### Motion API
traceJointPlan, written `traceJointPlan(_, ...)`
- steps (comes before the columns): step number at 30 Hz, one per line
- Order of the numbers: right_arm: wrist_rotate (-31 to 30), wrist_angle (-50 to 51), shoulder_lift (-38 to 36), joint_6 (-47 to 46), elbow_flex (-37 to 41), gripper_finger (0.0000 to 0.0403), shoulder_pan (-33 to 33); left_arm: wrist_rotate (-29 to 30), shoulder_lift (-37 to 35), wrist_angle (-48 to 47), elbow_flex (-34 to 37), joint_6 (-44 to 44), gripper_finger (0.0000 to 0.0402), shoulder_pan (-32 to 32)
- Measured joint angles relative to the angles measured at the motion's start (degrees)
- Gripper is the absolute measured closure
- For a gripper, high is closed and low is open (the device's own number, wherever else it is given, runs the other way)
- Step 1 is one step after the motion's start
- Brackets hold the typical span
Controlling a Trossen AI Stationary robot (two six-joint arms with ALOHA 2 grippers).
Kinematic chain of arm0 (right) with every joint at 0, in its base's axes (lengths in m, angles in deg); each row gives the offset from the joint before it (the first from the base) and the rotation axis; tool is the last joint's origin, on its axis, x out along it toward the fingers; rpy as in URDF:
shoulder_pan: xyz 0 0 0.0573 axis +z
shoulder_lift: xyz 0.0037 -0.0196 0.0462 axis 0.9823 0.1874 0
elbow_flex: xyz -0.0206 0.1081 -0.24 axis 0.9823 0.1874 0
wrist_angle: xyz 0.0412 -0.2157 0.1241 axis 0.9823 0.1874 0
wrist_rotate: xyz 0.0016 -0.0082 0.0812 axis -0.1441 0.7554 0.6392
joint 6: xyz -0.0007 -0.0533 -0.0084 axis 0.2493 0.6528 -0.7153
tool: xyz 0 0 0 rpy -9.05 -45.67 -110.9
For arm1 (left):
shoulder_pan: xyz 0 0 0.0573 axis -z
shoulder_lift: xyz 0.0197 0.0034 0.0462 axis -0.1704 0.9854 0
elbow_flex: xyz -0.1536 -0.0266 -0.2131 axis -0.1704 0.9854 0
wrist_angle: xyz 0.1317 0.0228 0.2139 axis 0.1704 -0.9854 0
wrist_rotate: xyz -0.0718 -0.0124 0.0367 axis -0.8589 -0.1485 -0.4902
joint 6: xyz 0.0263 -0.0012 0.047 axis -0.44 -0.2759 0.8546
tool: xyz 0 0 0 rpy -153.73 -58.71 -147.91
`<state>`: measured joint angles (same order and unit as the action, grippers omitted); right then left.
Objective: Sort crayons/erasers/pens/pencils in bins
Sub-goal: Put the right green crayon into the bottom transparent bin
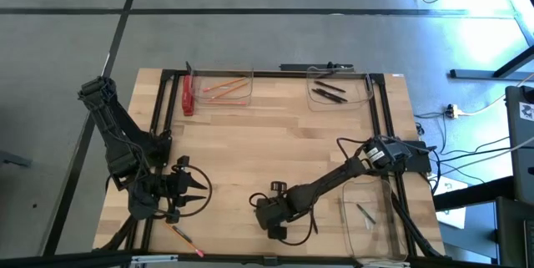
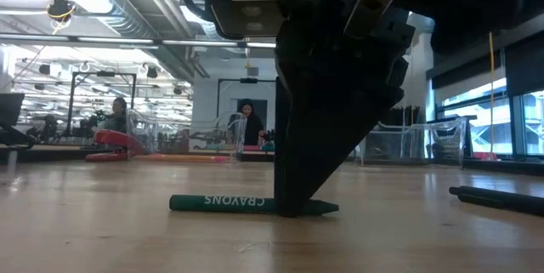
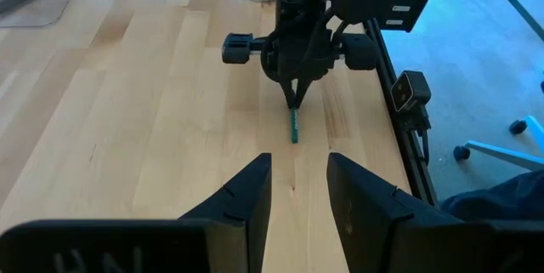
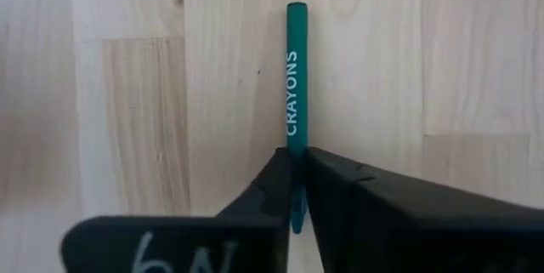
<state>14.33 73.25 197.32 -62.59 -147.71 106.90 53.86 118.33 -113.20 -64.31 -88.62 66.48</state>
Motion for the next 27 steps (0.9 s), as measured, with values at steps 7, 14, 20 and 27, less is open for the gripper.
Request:
traceJointPlan(7, -0.28, -0.10, 0.00, -0.03, 0.04, 0.0377, -0.02, 0.00, 0.00, 0.00, 0.02, 0.13, 0.0292, 0.00)
traceJointPlan(14, -0.63, 0.42, 0.10, -0.06, -0.52, 0.0383, -0.02, 0.00, 0.00, 0.01, 0.00, 0.15, 0.0292, -0.01)
traceJointPlan(20, -0.25, 2.90, 0.49, -1.84, -4.14, 0.0382, -0.07, 0.00, 0.00, -0.01, 0.01, 0.15, 0.0292, 0.00)
traceJointPlan(27, -0.12, 6.68, 0.73, -4.72, -5.90, 0.0381, -0.13, 0.00, 0.00, -0.01, 0.00, 0.15, 0.0292, 0.00)
